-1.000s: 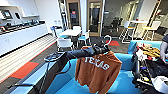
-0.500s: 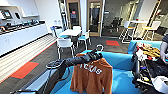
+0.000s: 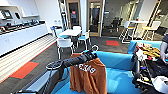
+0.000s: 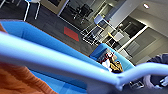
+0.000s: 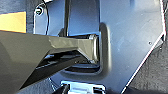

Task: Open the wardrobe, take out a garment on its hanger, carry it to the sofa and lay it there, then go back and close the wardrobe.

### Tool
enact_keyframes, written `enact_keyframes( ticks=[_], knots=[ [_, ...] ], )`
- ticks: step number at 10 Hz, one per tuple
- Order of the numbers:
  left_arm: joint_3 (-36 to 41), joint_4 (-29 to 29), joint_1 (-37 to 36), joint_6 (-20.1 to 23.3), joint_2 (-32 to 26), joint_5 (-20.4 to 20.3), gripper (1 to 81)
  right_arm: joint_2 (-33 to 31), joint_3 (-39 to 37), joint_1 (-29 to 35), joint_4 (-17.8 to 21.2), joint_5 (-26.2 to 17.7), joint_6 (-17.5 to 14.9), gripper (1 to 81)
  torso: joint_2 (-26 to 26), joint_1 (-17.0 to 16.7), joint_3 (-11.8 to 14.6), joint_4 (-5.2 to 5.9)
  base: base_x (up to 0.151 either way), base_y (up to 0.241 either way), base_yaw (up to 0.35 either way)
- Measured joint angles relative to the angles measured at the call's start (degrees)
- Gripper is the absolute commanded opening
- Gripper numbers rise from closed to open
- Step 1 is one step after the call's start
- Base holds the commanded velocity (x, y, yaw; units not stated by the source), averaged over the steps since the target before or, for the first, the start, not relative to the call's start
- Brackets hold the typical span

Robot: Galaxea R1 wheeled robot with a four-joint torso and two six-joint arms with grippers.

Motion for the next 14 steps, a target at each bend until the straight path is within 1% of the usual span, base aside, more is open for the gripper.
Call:
enact_keyframes(
  ticks=[1, 2, 3, 6, 8, 9, 10, 12, 14],
  knots=[
    [-0.1, 1.6, 1.5, 0.6, 0.1, 0.9, 1.0, 0.0, 0.0, -0.1, 0.1, 0.4, 0.1, 81.1, 0.0, 0.0, 0.0, 0.02, 0.0, 0.0, 0.0],
    [-0.3, 2.9, 2.6, 0.8, 0.4, 1.5, 1.0, 0.0, 0.0, -0.1, 0.1, 0.6, 0.2, 81.1, 0.0, 0.0, -0.4, 0.4, 0.0, 0.0, 0.0],
    [-0.4, 4.1, 3.1, 0.9, 0.5, 1.5, 1.0, 0.0, 0.0, -0.1, 0.2, 0.7, 0.3, 81.1, 0.0, 0.0, -1.2, 1.48, 0.0, 0.0, 0.0],
    [-1.5, 5.9, 3.8, 1.2, 0.3, 2.6, 1.0, -0.4, -0.2, -0.1, 0.3, 1.0, 0.3, 81.1, 0.0, 0.0, -4.8, 6.17, 0.0, 0.0, 0.0],
    [-1.8, 8.0, 6.3, 1.2, 0.2, 3.8, 1.0, -0.7, -0.3, 0.0, 0.3, 1.3, 0.5, 81.1, 0.0, 0.0, -7.5, 9.44, 0.0, 0.0, 0.0],
    [-1.9, 8.8, 7.8, 1.2, 0.2, 4.1, 1.0, -0.7, -0.4, 0.1, 0.3, 1.4, 0.4, 81.1, 0.1, 0.0, -8.1, 10.69, 0.0, 0.0, 0.0],
    [-2.1, 10.1, 9.2, 1.2, 0.1, 4.2, 1.0, -0.9, -0.4, 0.3, 0.2, 1.4, -0.1, 81.1, 0.1, 0.0, -8.5, 11.25, 0.0, 0.0, 0.0],
    [-2.2, 14.3, 11.9, 1.5, 0.3, 4.1, 1.0, -0.9, -0.4, 0.2, 0.3, 1.4, 0.1, 81.1, 0.1, 0.0, -8.5, 11.25, 0.0, 0.0, 0.0],
    [-1.9, 18.9, 15.3, 1.6, -0.9, 4.0, 1.0, -0.9, -0.4, 0.2, 0.2, 1.5, 0.0, 81.1, 0.1, 0.0, -8.5, 11.25, 0.0, 0.0, 0.0]
  ],
)
